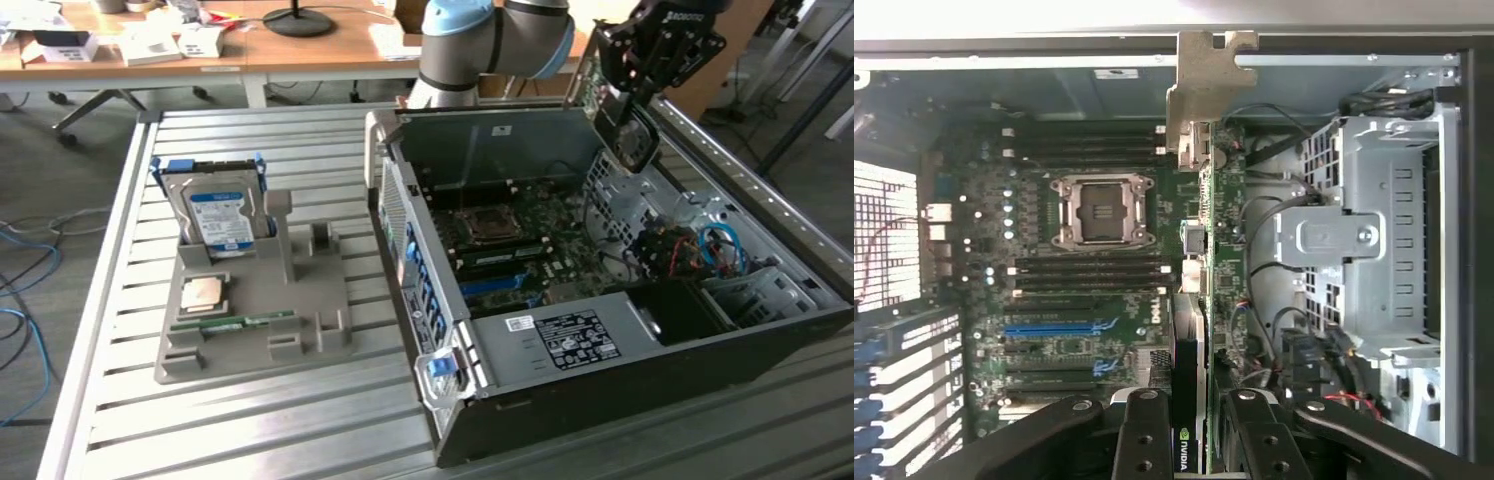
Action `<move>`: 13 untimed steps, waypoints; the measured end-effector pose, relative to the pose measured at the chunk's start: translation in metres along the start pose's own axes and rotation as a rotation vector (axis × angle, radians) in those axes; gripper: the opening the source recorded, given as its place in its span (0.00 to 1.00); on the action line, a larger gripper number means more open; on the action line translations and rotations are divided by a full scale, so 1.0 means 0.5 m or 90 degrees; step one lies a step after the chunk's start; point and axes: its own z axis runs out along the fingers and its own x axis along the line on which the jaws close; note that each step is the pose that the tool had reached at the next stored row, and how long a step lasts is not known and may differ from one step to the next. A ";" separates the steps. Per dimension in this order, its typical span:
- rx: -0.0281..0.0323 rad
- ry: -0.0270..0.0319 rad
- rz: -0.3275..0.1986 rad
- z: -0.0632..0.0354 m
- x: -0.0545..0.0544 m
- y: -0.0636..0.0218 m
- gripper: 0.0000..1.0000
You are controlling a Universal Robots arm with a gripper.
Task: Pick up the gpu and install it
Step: 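Pick up the gpu and move the gpu toward the slot, then insert the gpu into the slot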
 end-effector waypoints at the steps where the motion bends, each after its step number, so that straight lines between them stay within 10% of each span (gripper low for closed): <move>1: -0.0001 0.0001 0.000 0.000 -0.005 0.000 0.26; 13: -0.0001 0.0001 0.000 0.000 -0.008 0.000 0.26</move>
